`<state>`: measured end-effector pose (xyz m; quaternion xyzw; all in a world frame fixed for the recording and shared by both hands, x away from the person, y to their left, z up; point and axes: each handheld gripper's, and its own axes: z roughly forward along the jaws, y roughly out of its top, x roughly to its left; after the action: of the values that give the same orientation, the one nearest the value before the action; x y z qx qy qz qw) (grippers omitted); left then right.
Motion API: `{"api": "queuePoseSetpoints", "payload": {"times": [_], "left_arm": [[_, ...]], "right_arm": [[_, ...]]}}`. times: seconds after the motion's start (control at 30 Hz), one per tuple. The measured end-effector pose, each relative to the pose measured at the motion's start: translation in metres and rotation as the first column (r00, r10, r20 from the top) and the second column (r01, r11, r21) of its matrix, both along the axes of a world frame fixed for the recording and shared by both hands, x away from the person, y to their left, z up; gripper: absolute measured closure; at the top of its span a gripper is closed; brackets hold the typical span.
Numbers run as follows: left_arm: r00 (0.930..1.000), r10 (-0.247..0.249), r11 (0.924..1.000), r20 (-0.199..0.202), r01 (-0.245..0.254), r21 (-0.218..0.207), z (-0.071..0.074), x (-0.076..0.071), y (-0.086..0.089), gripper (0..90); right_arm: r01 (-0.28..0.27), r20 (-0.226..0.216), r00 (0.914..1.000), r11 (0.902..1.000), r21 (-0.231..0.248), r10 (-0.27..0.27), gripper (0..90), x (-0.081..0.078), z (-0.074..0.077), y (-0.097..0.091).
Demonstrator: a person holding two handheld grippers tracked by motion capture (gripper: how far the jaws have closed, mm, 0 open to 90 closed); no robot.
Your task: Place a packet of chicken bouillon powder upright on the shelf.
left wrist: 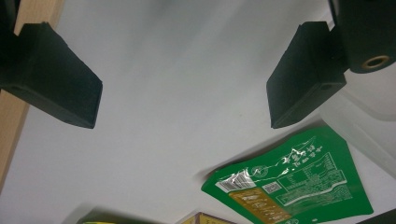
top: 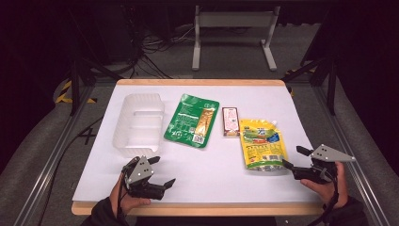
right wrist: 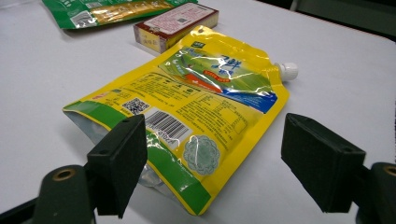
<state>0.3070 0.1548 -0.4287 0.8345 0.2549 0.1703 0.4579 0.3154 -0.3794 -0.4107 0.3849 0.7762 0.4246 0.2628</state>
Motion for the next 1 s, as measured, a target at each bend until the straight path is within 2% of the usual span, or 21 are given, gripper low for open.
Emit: {"api": "queuePoseSetpoints", "payload": {"times": [0.07,0.13,0.17,0.27,0.4,0.47,0.57,0.63,0.7,0.73,0.77,0.8,0.9,0.93,1.0], "left_arm": [[0.9998,-0.014,0.9999,-0.017,0.014,0.007,-0.001,0.001,-0.002,13.6],[0.9993,-0.022,0.9997,-0.032,0.022,0.012,0.000,0.000,-0.003,13.3],[0.9984,-0.042,0.9991,-0.038,0.042,0.008,0.000,0.000,-0.003,12.9],[0.9903,-0.126,0.9920,-0.058,0.125,-0.015,-0.002,-0.001,-0.004,9.4],[0.9833,-0.168,0.9858,-0.069,0.168,-0.010,-0.003,-0.001,-0.010,9.4],[0.9797,-0.186,0.9826,-0.076,0.185,-0.019,-0.002,0.001,-0.014,13.5],[0.9755,-0.207,0.9783,-0.075,0.207,-0.001,-0.001,0.004,-0.024,15.4],[0.9758,-0.208,0.9780,-0.069,0.208,0.007,-0.001,0.007,-0.030,16.8],[0.9720,-0.220,0.9754,-0.082,0.221,-0.005,-0.001,0.011,-0.033,18.5],[0.9734,-0.214,0.9765,-0.081,0.215,0.007,-0.002,0.012,-0.035,18.8],[0.9744,-0.211,0.9770,-0.079,0.213,0.017,-0.002,0.014,-0.036,19.4],[0.9731,-0.214,0.9766,-0.086,0.215,0.005,-0.003,0.016,-0.037,20.2],[0.9711,-0.222,0.9743,-0.086,0.225,0.017,-0.004,0.019,-0.040,23.3],[0.9711,-0.222,0.9743,-0.086,0.225,0.017,-0.004,0.019,-0.040,24.6],[0.9683,-0.232,0.9718,-0.091,0.235,0.019,-0.004,0.019,-0.042,24.9]], "right_arm": [[0.006,0.001,1.0000,0.9999,-0.016,-0.006,23.1,0.001,-0.001,0.000],[0.006,-0.003,1.0000,0.9999,-0.010,-0.006,23.1,0.001,0.000,-0.001],[0.008,-0.003,1.0000,0.9999,-0.011,-0.009,23.0,0.002,0.001,0.000],[0.001,-0.008,1.0000,0.9999,-0.013,-0.001,23.0,0.006,0.005,0.000],[-0.017,-0.038,0.9991,0.9997,-0.016,0.016,23.0,0.016,0.011,-0.002],[-0.023,-0.059,0.9980,0.9996,0.015,0.024,23.3,0.026,0.013,-0.005],[-0.011,-0.088,0.9961,0.9999,0.001,0.011,23.5,0.048,0.015,-0.009],[0.000,-0.125,0.9921,0.9999,0.012,0.002,23.6,0.065,0.013,-0.012],[0.007,-0.154,0.9880,0.9991,0.041,-0.001,23.7,0.080,0.010,-0.014],[0.015,-0.185,0.9828,0.9973,0.072,-0.002,23.7,0.086,0.008,-0.014],[0.015,-0.202,0.9795,0.9968,0.079,0.002,23.3,0.092,0.005,-0.014],[0.020,-0.205,0.9787,0.9971,0.074,-0.004,23.3,0.098,0.002,-0.012],[0.008,-0.238,0.9713,0.9984,0.055,0.005,23.0,0.111,-0.007,-0.009],[0.008,-0.238,0.9713,0.9984,0.055,0.005,23.0,0.111,-0.007,-0.009],[0.027,-0.262,0.9648,0.9986,0.045,-0.014,20.6,0.119,-0.012,-0.007]]}}
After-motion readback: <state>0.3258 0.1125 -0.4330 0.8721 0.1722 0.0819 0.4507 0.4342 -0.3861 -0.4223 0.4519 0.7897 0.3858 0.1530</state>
